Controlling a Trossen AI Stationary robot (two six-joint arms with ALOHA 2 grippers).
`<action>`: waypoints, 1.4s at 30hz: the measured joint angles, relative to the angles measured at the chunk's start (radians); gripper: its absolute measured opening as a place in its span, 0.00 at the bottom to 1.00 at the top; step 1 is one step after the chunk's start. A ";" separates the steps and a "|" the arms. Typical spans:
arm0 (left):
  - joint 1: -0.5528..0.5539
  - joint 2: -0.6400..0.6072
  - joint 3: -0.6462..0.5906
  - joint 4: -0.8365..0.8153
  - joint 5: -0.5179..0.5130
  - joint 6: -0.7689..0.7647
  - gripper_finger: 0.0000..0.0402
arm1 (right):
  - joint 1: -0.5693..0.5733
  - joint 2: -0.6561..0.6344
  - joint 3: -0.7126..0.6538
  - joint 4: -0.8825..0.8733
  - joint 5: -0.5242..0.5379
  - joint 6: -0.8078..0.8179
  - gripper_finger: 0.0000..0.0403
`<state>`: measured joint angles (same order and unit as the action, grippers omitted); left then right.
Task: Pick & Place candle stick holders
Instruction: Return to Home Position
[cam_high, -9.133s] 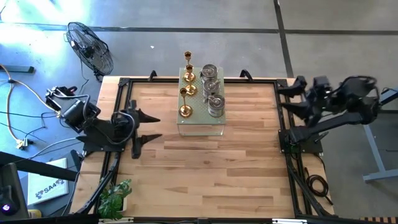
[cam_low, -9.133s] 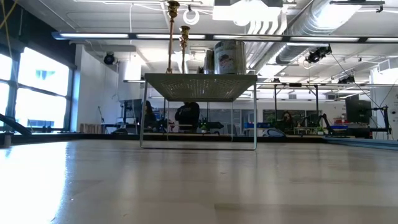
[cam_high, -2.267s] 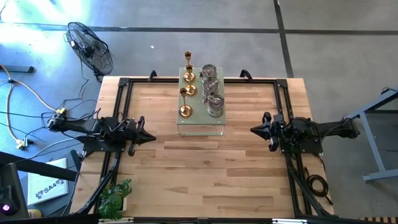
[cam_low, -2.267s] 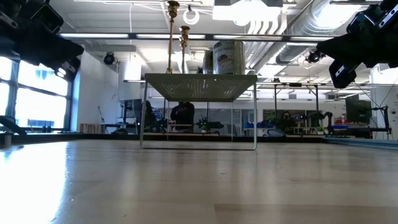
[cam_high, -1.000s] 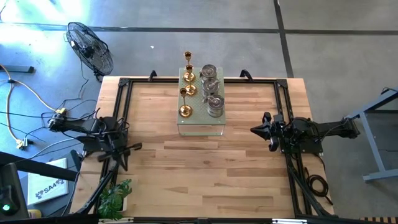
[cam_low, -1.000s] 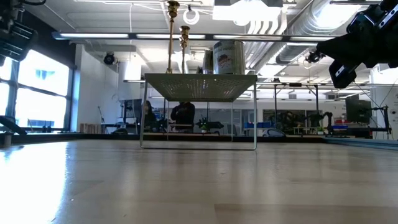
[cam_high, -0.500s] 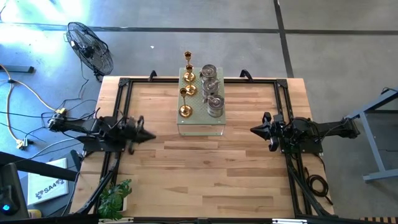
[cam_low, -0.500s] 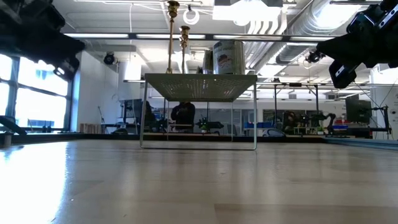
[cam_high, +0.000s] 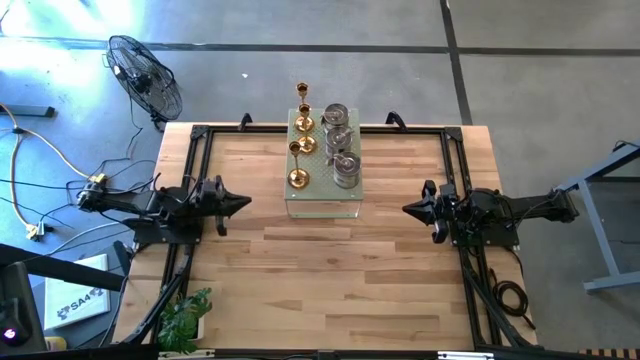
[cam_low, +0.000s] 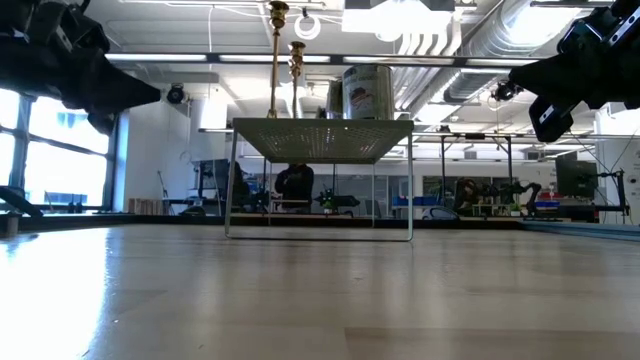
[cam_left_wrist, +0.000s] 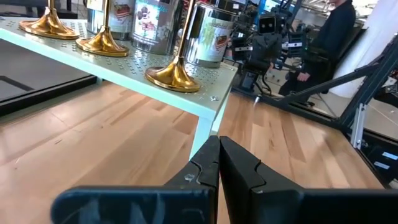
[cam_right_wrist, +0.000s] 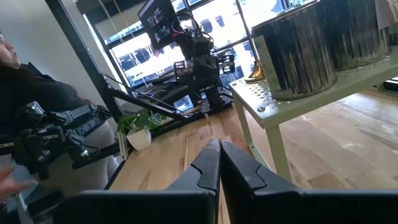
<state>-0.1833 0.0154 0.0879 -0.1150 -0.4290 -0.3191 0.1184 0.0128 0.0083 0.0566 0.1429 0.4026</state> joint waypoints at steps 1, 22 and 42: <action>0.000 0.000 0.000 0.000 0.001 0.000 0.01 | 0.000 0.000 0.000 0.000 0.000 0.000 0.01; 0.000 0.000 0.001 0.000 0.027 0.000 0.01 | 0.000 0.000 0.000 0.000 0.000 0.000 0.01; 0.000 0.000 0.001 0.000 0.028 0.000 0.01 | 0.000 0.000 0.000 0.000 0.000 0.000 0.02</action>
<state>-0.1833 0.0153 0.0887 -0.1146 -0.4011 -0.3195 0.1184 0.0128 0.0082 0.0566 0.1429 0.4026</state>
